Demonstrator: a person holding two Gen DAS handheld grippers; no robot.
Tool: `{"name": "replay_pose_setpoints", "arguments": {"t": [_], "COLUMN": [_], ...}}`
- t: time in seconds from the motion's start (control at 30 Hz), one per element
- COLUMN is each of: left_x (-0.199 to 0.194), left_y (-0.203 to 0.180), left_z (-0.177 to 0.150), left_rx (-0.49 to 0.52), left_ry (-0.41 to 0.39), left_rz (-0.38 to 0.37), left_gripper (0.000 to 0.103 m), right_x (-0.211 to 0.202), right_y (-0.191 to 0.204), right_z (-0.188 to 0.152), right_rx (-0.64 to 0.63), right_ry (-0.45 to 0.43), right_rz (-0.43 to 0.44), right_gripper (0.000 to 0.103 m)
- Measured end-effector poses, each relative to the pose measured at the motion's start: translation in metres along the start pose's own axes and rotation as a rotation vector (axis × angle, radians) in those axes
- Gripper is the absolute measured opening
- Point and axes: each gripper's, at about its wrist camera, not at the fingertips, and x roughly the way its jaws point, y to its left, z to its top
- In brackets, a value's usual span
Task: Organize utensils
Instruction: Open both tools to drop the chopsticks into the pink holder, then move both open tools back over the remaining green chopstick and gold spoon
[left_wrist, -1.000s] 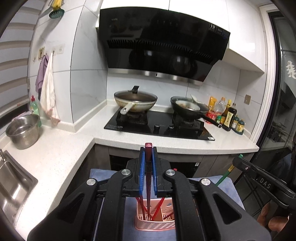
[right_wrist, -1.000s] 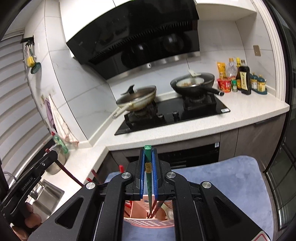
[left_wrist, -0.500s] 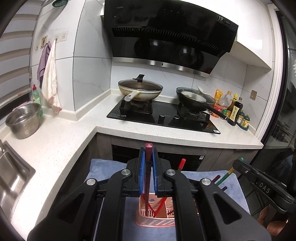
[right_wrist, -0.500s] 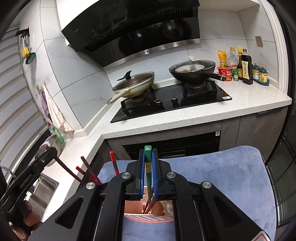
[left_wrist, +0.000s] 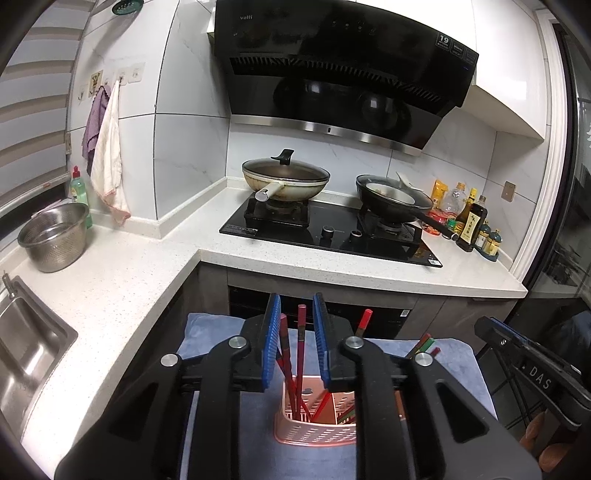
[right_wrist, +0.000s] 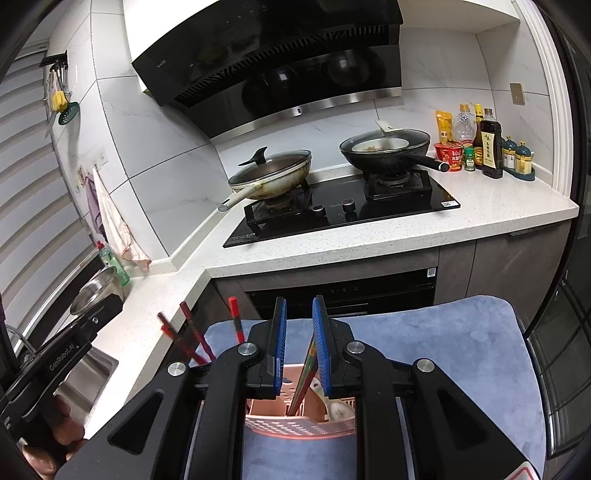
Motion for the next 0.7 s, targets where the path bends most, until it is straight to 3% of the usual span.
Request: {"name": "replay_pose_setpoints", "arguments": {"t": [0.7], "left_x": [-0.057], "left_y": [0.006], "left_z": [-0.036], "left_rx": [0.024], "left_ry": [0.030], "left_rz": [0.015], "left_gripper": [0.017], "right_x": [-0.062], "right_y": [0.014], "right_z": [-0.067], "right_rx": [-0.041], "right_ry": [0.061], "right_rz": [0.021], "right_gripper": [0.017]}}
